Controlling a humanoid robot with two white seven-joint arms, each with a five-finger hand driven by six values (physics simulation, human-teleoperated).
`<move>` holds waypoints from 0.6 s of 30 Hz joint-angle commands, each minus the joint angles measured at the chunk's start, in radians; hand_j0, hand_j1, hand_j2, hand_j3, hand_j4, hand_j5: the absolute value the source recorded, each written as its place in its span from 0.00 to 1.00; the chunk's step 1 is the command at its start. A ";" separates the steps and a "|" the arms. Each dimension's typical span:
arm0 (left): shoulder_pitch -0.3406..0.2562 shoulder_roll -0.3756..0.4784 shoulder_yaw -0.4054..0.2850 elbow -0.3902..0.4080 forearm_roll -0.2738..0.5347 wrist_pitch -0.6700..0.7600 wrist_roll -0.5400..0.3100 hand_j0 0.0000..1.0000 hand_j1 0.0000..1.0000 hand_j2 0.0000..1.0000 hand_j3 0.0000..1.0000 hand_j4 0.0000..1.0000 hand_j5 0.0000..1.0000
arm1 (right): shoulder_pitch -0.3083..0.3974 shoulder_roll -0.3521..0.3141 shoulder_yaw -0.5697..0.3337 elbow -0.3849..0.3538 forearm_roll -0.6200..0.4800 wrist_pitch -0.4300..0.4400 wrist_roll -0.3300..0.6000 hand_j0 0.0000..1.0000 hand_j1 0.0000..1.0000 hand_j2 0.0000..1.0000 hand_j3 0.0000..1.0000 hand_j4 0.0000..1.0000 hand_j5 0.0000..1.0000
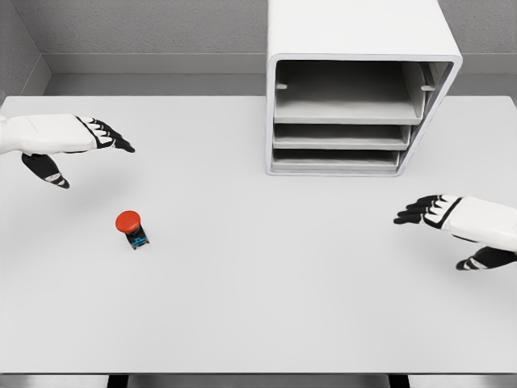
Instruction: Slide open multi-storey tabletop storage cabinets and put open load switch and slide close multi-storey tabletop storage cabinets
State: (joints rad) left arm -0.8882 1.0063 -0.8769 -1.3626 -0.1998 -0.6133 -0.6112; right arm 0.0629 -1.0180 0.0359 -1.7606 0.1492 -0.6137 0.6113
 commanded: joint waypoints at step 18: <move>0.040 0.025 -0.017 -0.001 -0.004 0.002 0.000 1.00 1.00 1.00 1.00 1.00 1.00 | -0.387 0.085 0.219 0.003 -0.008 0.003 0.000 1.00 1.00 1.00 1.00 1.00 1.00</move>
State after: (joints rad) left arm -0.8437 1.0257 -0.8888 -1.3636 -0.2061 -0.6136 -0.6113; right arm -0.3405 -0.9492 0.2250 -1.7586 0.1464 -0.6131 0.6112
